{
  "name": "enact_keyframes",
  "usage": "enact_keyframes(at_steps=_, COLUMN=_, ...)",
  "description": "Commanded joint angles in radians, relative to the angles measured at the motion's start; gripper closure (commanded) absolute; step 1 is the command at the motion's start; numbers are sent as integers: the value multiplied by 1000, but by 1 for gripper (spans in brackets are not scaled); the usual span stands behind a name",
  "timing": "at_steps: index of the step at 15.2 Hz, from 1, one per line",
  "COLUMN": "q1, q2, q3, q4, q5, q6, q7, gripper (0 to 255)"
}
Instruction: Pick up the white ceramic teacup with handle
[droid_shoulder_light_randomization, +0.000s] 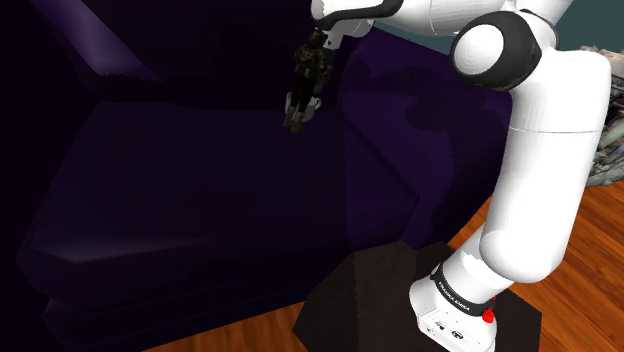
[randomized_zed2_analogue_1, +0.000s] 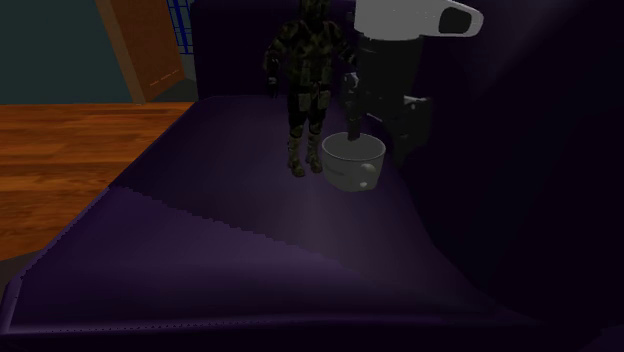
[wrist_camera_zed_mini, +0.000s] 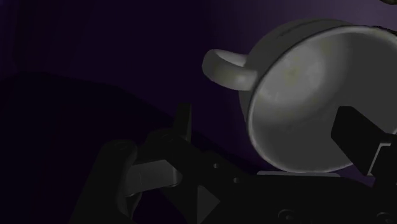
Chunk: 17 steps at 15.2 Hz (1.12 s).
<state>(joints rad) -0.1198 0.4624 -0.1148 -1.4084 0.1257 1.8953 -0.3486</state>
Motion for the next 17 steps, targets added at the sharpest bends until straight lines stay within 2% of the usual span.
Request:
enact_keyframes(at_steps=1, q1=-2, q2=16, q3=1, q4=-2, q5=2, q6=18, q7=-3, gripper=0)
enact_keyframes(at_steps=7, q1=8, q2=28, q3=-10, q4=-45, q5=12, q6=72, q7=-12, gripper=0)
enact_keyframes(at_steps=8, q1=9, q2=32, q3=-9, q4=-33, q5=11, q6=64, q7=-10, gripper=255)
enact_keyframes(at_steps=14, q1=13, q2=47, q3=-7, q4=-29, q5=11, q6=76, q7=-4, gripper=255)
enact_keyframes(at_steps=16, q1=14, q2=81, q3=-5, q4=50, q5=12, q6=31, q7=8, gripper=255)
enact_keyframes(at_steps=17, q1=9, q2=28, q3=-10, q4=-45, q5=12, q6=72, q7=-12, gripper=255)
